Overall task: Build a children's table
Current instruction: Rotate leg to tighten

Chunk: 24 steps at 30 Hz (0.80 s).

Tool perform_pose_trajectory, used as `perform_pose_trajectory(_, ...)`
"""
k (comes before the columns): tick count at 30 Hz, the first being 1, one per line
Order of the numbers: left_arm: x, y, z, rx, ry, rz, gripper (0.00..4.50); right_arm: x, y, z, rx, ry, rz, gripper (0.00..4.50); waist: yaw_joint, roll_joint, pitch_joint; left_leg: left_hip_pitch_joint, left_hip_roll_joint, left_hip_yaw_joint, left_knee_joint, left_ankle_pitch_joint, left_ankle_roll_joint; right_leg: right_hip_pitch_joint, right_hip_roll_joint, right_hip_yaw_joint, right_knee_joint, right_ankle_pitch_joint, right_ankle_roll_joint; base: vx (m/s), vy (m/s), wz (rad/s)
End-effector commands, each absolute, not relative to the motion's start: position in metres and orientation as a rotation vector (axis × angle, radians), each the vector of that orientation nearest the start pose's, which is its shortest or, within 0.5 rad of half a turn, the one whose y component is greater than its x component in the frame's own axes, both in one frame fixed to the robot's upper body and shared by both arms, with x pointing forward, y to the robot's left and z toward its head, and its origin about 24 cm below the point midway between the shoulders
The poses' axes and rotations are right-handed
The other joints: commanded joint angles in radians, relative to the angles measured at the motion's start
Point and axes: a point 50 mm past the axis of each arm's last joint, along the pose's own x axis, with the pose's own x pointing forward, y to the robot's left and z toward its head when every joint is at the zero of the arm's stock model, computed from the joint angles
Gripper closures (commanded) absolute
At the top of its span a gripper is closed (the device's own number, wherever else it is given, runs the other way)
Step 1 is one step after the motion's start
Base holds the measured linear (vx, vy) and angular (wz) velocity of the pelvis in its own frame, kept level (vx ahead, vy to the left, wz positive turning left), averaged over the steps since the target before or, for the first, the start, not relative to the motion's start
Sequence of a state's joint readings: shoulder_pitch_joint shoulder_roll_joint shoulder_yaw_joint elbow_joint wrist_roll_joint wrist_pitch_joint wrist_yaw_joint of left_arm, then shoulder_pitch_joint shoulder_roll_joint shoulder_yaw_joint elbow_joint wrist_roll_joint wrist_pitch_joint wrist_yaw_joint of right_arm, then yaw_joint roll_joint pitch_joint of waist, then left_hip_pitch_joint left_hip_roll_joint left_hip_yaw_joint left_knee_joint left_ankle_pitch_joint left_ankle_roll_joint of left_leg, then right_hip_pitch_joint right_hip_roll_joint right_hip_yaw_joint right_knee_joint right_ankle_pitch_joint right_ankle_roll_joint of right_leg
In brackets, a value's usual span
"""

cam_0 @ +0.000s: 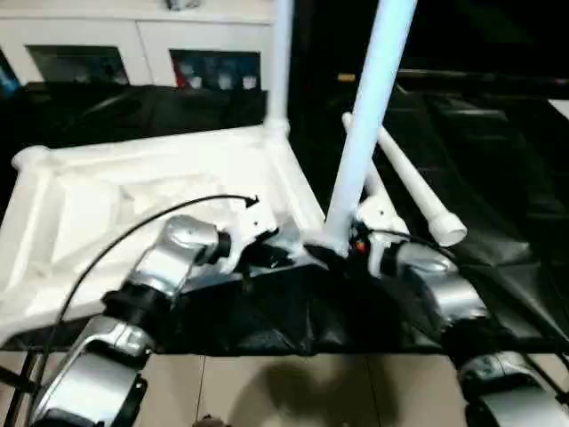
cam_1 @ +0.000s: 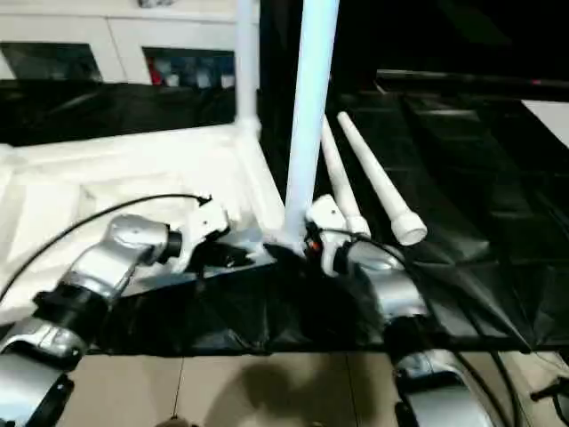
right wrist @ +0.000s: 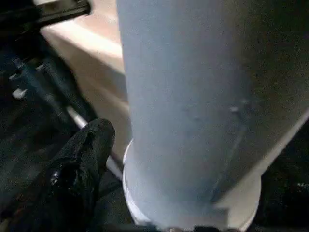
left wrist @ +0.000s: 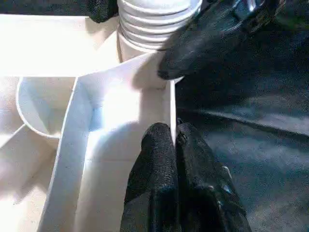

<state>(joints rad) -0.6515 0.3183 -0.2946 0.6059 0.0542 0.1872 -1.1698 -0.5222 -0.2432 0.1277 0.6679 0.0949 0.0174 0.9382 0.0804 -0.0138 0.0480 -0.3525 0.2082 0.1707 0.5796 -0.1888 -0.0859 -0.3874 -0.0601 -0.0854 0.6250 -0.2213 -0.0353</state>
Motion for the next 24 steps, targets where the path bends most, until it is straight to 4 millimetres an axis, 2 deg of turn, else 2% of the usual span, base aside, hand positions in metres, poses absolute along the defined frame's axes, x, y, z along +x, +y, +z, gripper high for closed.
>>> perform_pose_trajectory(1,0.320,0.101,0.065,0.405,0.423,-1.423,4.50,0.313,-0.121,0.038,-0.150,0.277,1.164,0.55,-0.002,-0.002,-0.060,0.001,0.033,-0.001,-0.056,-0.097,0.094,0.060,-0.086,0.062,-0.066,0.029,-0.249,0.000,0.000,0.00)
perform_pose_trajectory(2,0.318,0.105,0.065,0.415,0.430,-1.443,4.50,0.310,-0.127,0.039,-0.166,0.294,1.217,0.55,0.004,0.001,-0.059,0.001,0.033,-0.001,-0.056,-0.101,0.091,0.059,-0.087,0.062,-0.067,0.014,-0.245,0.000,0.000,0.00)
perform_pose_trajectory(6,0.313,0.115,0.064,0.433,0.445,-1.495,4.50,0.306,-0.137,0.046,-0.181,0.321,1.311,0.87,0.012,-0.006,-0.061,-0.002,0.034,-0.002,-0.054,-0.081,0.102,0.060,-0.084,0.060,-0.062,0.037,-0.238,0.000,0.000,0.00)
perform_pose_trajectory(8,0.312,0.117,0.064,0.437,0.451,-1.508,4.50,0.306,-0.137,0.048,-0.187,0.322,1.332,0.92,0.012,-0.005,-0.061,0.000,0.035,-0.001,-0.054,-0.084,0.098,0.058,-0.086,0.060,-0.064,0.019,-0.237,0.000,0.000,0.00)
perform_pose_trajectory(12,0.311,0.121,0.064,0.450,0.466,-1.536,4.50,0.304,-0.135,0.050,-0.197,0.332,1.381,1.33,0.013,-0.004,-0.060,-0.001,0.034,-0.002,-0.055,-0.089,0.090,0.058,-0.086,0.060,-0.065,0.000,-0.234,0.000,0.000,0.00)
perform_pose_trajectory(17,0.312,0.120,0.062,0.453,0.474,-1.540,4.50,0.298,-0.133,0.043,-0.183,0.363,1.417,1.64,0.016,-0.003,-0.062,0.000,0.034,-0.002,-0.054,-0.082,0.087,0.058,-0.086,0.060,-0.062,0.018,-0.236,0.000,0.000,0.00)
perform_pose_trajectory(22,0.316,0.112,0.063,0.432,0.456,-1.486,4.50,0.298,-0.126,0.035,-0.087,0.348,1.299,1.71,0.021,-0.004,-0.061,0.001,0.034,-0.003,-0.055,-0.089,0.081,0.057,-0.087,0.060,-0.064,0.005,-0.232,0.000,0.000,0.00)
perform_pose_trajectory(24,0.321,0.104,0.063,0.413,0.447,-1.420,4.50,0.303,-0.120,0.026,-0.070,0.343,1.142,1.72,0.015,-0.007,-0.056,0.003,0.032,-0.004,-0.060,-0.122,0.053,0.055,-0.090,0.060,-0.074,-0.073,-0.218,0.000,0.000,0.00)
